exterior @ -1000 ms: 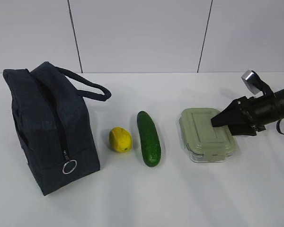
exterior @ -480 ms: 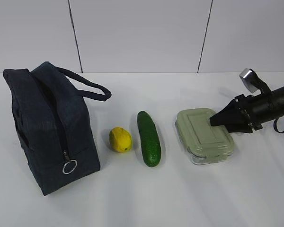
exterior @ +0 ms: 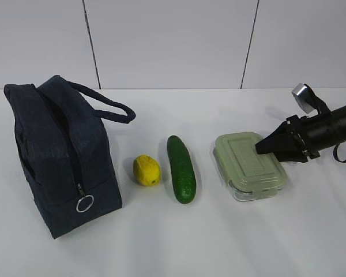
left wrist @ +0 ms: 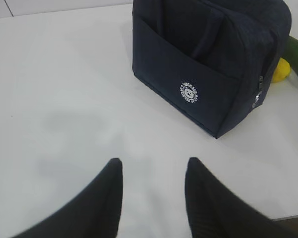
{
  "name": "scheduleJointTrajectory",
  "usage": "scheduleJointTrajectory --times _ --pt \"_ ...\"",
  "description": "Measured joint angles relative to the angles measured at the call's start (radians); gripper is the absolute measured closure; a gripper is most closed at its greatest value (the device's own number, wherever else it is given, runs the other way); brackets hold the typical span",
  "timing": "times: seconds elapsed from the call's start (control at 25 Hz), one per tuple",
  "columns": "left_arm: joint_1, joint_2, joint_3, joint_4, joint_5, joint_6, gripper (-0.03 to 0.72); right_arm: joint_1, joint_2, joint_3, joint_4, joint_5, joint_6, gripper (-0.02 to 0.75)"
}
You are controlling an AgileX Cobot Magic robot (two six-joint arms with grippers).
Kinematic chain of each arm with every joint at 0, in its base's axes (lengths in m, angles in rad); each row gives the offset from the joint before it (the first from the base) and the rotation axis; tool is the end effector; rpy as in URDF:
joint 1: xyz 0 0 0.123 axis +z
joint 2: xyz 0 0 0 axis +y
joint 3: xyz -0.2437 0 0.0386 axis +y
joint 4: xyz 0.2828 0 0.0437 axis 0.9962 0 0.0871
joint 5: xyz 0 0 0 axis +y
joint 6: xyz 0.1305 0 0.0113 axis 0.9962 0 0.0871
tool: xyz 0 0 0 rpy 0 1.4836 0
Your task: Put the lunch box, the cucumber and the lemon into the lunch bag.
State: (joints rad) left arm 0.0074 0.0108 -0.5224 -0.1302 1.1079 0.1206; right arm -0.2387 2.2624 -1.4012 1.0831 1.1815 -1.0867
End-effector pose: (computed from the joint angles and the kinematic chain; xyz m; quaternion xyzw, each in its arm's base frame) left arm 0.0958 -0.0145 0.2777 0.0531 0.8589 -0.0325 0.5083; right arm 0.4124 0.0099 0.0247 -0.0879 0.8831 0.4403 0.1358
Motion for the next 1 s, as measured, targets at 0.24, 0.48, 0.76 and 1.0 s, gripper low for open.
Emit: scheduleJointTrajectory --times 0.24,0.48,0.76,1.0 --pt "0.000 0.000 0.000 0.000 0.000 0.000 0.383 0.000 0.000 0.000 0.001 0.000 0.000 0.349" --pt "0.000 0.000 0.000 0.000 0.000 0.000 0.383 0.002 0.000 0.000 0.003 0.000 0.000 0.350" --pt "0.000 0.000 0.000 0.000 0.000 0.000 0.383 0.002 -0.004 0.000 -0.004 0.000 0.031 0.350" --pt "0.000 0.000 0.000 0.000 0.000 0.000 0.383 0.002 -0.042 0.000 -0.035 -0.027 0.068 0.351"
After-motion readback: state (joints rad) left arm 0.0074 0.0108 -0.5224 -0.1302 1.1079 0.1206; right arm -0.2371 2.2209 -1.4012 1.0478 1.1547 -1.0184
